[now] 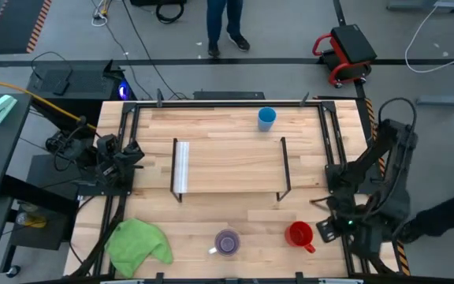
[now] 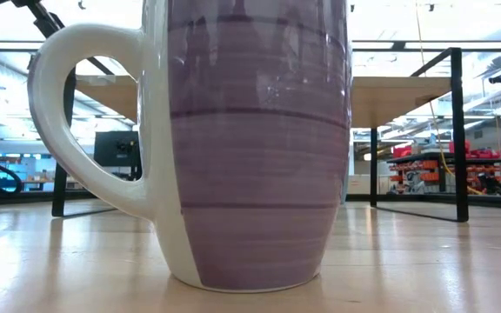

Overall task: Stack small to large cups/mugs on shelf
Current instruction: Put the red mug to the right on the shelf

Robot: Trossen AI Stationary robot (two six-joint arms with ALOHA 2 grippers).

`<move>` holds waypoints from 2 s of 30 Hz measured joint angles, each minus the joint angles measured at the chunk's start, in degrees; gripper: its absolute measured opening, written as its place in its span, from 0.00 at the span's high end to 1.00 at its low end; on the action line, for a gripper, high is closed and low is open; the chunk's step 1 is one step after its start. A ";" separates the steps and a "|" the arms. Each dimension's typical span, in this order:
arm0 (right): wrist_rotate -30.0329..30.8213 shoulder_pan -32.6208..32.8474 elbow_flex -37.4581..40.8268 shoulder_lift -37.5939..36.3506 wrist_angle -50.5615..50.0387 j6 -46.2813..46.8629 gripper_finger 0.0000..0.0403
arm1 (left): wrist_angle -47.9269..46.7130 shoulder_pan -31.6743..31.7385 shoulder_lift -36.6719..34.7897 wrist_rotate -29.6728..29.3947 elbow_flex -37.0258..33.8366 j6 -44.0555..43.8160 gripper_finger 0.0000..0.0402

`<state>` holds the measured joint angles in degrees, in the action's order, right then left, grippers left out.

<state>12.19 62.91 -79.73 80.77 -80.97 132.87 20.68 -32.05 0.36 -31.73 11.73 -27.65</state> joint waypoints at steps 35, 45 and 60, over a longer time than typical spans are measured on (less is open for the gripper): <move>-8.07 -7.98 5.80 14.12 10.18 -3.60 0.73 | -6.14 0.01 0.00 0.04 0.00 -3.85 0.86; -9.71 -8.90 14.07 12.54 19.48 -2.07 0.73 | -7.66 0.00 0.00 0.98 0.00 -6.37 0.85; -11.79 -12.96 16.89 12.50 20.62 -3.46 0.81 | -8.21 0.01 0.00 1.03 0.00 -6.31 0.85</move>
<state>0.41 49.95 -62.83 93.27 -60.35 129.41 12.47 -32.05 0.36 -30.70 11.73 -33.95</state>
